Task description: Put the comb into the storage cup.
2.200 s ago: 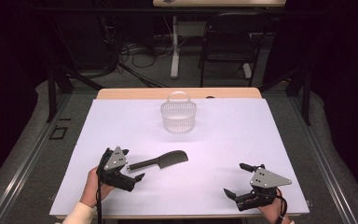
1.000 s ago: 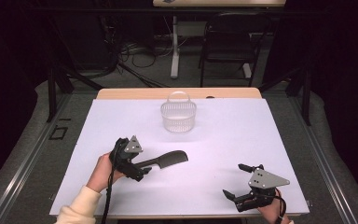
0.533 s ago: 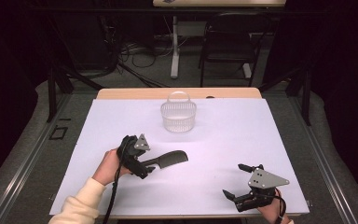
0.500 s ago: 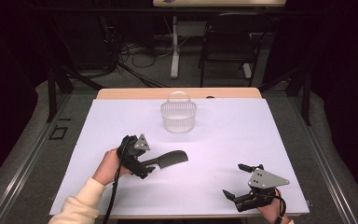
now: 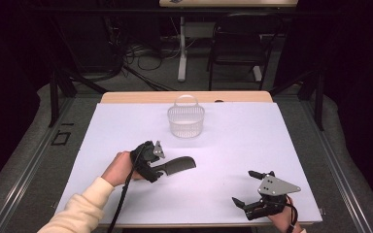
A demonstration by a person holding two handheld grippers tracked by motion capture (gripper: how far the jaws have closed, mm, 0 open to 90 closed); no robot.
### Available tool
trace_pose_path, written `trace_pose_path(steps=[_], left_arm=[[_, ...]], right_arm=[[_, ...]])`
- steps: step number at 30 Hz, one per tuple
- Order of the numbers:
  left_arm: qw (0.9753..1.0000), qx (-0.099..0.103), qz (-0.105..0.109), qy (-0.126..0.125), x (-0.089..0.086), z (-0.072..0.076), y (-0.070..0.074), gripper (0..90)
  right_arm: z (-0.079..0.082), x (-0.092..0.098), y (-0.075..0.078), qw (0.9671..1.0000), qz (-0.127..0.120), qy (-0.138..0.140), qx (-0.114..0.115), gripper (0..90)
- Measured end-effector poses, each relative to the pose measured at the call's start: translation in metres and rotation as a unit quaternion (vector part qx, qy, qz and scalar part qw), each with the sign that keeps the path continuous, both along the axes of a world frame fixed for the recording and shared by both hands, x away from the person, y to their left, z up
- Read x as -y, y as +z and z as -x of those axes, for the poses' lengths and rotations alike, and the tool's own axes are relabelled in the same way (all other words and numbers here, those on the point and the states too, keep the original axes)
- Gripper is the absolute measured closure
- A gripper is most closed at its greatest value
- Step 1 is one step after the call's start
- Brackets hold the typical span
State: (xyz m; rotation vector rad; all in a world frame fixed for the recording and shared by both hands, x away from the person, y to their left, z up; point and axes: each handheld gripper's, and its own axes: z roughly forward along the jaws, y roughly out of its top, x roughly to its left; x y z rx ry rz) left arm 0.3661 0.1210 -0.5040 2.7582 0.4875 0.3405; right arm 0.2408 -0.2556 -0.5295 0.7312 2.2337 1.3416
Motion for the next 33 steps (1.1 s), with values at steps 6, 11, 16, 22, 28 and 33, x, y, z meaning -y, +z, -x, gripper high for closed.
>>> trace_pose_path(steps=[6,11,16,22,28,33], left_arm=[[0.9990,-0.016,-0.036,-0.020,0.009,-0.004,-0.002,43.2],[0.9969,-0.029,-0.066,-0.032,0.012,-0.010,-0.003,51.6],[0.9953,-0.046,-0.078,-0.036,0.015,-0.017,-0.007,57.6],[0.9927,-0.069,-0.087,-0.047,0.018,-0.022,-0.012,62.8],[0.9907,-0.077,-0.097,-0.056,0.023,-0.025,-0.018,66.5],[0.9896,-0.087,-0.098,-0.059,0.023,-0.028,-0.019,69.7]], right_arm=[[0.000,0.000,0.000,1.0000,0.000,0.000,-0.001,0.0],[0.000,0.000,0.000,1.0000,-0.001,-0.001,0.000,0.0],[0.000,0.001,0.000,1.0000,-0.001,-0.002,0.000,0.0],[0.000,0.001,0.000,1.0000,-0.001,-0.001,0.000,0.0],[0.000,0.001,0.000,1.0000,-0.001,-0.001,0.000,0.0],[0.001,0.001,0.000,1.0000,-0.002,0.000,-0.001,0.0]])
